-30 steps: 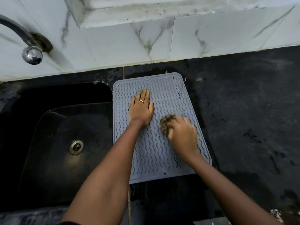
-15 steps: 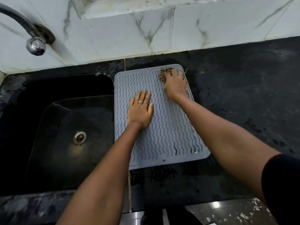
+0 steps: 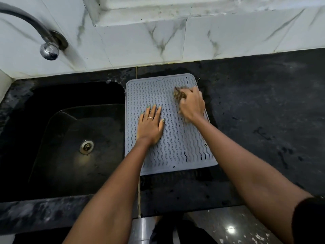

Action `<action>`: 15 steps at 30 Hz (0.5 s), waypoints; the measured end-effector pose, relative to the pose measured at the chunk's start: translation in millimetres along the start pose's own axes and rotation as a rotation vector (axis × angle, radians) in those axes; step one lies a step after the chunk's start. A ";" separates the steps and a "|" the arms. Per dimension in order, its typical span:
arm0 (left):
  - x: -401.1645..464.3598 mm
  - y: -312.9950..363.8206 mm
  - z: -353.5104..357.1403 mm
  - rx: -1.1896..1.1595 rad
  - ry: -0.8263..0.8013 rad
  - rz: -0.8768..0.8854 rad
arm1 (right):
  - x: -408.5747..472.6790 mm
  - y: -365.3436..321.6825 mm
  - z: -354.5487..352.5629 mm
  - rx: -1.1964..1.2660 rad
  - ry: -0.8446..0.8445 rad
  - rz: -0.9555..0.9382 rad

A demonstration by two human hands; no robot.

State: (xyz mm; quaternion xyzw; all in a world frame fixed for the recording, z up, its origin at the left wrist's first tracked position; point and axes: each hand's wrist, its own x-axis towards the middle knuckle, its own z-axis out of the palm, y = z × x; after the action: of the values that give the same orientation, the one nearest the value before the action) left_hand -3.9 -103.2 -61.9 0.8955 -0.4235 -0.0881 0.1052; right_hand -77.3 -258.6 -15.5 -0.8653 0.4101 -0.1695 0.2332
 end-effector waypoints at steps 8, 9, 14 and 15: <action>-5.6 0.9 2.4 -0.009 0.019 -0.008 | -33.9 10.7 14.0 -0.188 -0.028 -0.178; -6.5 0.6 2.2 -0.007 0.019 -0.009 | -54.5 16.4 10.3 -0.154 0.004 -0.204; -11.3 1.1 3.1 -0.003 -0.001 -0.015 | -126.5 26.6 -15.2 -0.173 -0.014 -0.232; -13.3 2.1 2.8 -0.004 -0.001 -0.019 | -125.6 23.2 -22.9 -0.199 -0.042 -0.235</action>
State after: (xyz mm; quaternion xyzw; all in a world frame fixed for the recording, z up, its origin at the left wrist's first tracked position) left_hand -14.5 -94.5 -63.2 0.8992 -0.4148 -0.0905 0.1061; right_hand -179.1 -178.5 -21.8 -0.9295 0.3157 -0.1361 0.1332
